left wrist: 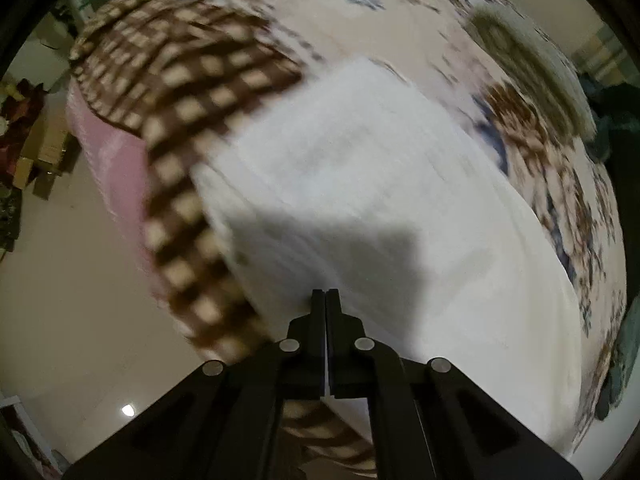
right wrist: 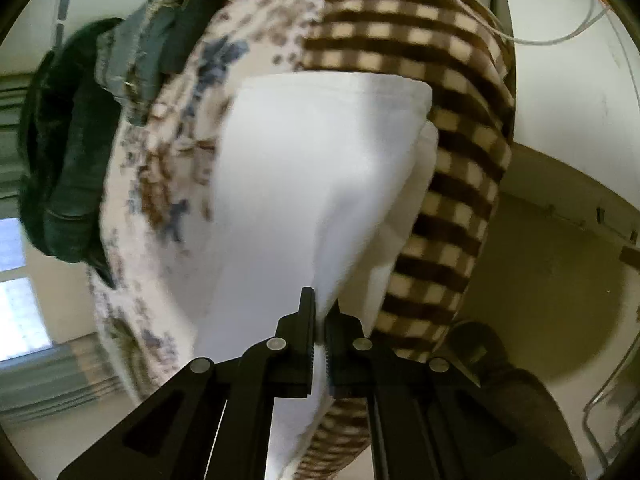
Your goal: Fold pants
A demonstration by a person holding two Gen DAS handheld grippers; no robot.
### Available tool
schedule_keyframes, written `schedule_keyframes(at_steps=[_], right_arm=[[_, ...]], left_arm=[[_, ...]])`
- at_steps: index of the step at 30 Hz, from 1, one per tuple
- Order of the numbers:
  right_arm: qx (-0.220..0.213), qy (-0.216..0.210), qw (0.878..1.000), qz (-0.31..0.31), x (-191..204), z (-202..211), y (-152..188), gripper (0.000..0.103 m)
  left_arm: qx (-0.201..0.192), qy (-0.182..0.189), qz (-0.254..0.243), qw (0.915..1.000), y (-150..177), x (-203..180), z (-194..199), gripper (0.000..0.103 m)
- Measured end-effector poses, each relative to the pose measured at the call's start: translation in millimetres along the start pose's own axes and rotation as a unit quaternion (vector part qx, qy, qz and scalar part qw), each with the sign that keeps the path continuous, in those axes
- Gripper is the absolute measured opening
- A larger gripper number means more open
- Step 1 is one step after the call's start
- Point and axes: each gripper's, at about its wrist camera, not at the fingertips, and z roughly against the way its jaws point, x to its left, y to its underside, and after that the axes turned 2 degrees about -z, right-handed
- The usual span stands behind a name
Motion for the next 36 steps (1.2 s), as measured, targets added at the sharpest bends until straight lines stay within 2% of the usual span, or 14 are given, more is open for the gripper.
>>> schedule_keyframes(at_steps=[3,5,6,7,8,9,11,12,13,15,19,25,32,36], right_arm=[[0.008,0.012,1.0,0.011,4,6,-2,0.005],[-0.003,0.136,0.989,0.053,5,-3,-7,0.005],[-0.014,0.178,0.982,0.06,2,-5,-9,0.008],[-0.02,0.183,0.981,0.053,-3,-5,-11,0.01],[-0.019,0.162,0.986,0.038,-9,-3,-12,0.01],[-0.015,0.138,0.99,0.025,-14,-1,-13,0.012],[-0.023,0.102,0.995,0.007,-21,8,-11,0.033],[-0.026,0.083,0.996,0.003,-22,11,-9,0.035],[-0.024,0.069,0.997,0.002,-22,12,-5,0.036],[0.007,0.039,0.999,0.014,-18,7,7,0.036],[0.085,0.035,0.993,0.073,4,-22,49,0.036],[0.195,0.009,0.977,0.083,19,-82,133,0.036],[0.265,-0.012,0.961,0.076,31,-131,209,0.036],[0.282,-0.01,0.957,0.061,26,-151,232,0.032]], left_arm=[[0.02,0.022,0.016,0.9994,-8,14,-2,0.0],[0.041,0.043,0.025,0.9979,-4,14,-4,0.001],[0.055,0.046,0.022,0.9972,0,10,-7,0.001],[0.072,0.049,0.016,0.9961,7,4,-10,0.002],[0.077,0.052,0.012,0.9956,10,-2,-11,0.003],[0.078,0.051,0.002,0.9956,16,-11,-9,0.012],[0.077,0.048,-0.024,0.9956,26,-26,-4,0.032],[0.075,0.044,-0.038,0.9955,28,-35,-3,0.047],[0.072,0.043,-0.06,0.9947,33,-49,1,0.049],[0.073,0.054,-0.087,0.9921,40,-69,6,0.049],[0.112,0.078,-0.124,0.9828,62,-103,0,0.05],[0.157,0.073,-0.07,0.9825,86,-97,-19,0.049],[0.176,0.077,-0.066,0.9792,100,-90,-12,0.049],[0.198,0.089,-0.043,0.9751,109,-93,-28,0.049]])
